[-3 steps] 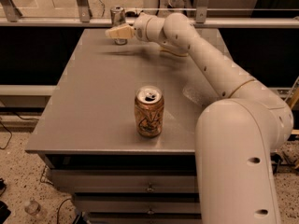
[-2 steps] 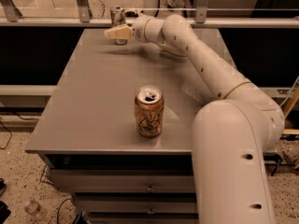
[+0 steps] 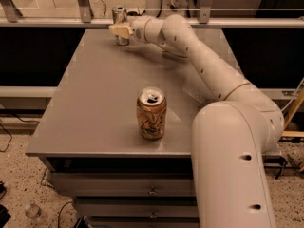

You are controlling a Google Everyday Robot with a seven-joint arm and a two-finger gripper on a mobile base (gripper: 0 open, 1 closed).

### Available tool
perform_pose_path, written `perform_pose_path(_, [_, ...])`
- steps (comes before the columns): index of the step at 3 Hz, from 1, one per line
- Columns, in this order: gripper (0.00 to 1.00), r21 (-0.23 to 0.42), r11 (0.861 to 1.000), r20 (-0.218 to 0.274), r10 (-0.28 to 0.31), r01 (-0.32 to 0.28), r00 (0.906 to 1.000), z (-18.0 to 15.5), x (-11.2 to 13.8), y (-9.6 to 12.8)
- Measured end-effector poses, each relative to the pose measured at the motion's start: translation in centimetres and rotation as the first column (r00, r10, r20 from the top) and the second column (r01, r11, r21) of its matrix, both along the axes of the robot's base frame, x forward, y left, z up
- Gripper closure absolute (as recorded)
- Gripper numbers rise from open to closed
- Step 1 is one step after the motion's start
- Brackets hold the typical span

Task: Pick redbull can

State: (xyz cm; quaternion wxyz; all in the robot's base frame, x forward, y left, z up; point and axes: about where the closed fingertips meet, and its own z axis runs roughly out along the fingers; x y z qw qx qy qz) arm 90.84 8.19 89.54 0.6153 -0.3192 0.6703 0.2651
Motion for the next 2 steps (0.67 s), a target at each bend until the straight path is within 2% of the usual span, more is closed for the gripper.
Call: perform_pose_path(2, [0.88, 0.001, 1.000, -0.003, 0.008, -0.008, 1.0000, -0.22, -0.06, 0.66])
